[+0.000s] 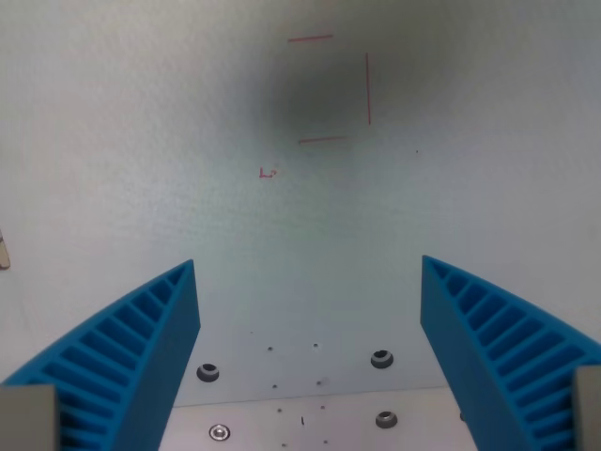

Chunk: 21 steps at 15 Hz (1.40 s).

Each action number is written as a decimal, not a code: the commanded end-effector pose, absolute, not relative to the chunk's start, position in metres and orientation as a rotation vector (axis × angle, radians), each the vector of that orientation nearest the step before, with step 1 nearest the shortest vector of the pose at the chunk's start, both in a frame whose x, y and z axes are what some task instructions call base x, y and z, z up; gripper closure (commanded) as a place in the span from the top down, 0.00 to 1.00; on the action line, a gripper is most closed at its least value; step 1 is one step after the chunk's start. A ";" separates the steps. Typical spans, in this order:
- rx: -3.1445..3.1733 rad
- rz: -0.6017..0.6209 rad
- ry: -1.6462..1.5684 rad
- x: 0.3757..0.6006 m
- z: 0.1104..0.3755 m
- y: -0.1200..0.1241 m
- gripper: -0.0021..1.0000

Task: Rotate around base negative z

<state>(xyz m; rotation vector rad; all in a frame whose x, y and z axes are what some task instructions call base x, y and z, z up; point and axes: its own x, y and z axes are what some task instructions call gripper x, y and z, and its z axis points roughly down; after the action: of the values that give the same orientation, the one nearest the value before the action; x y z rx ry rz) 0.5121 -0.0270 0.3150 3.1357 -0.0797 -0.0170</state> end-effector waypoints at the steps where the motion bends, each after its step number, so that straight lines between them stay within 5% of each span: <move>1: 3.129 -0.011 -0.231 0.512 0.317 -0.027 1.00; 21: 3.073 -0.012 -0.646 0.512 0.317 -0.027 1.00</move>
<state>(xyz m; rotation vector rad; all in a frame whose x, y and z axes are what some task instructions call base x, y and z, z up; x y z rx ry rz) 0.5121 -0.0270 0.3150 3.1065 -0.4264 -0.0161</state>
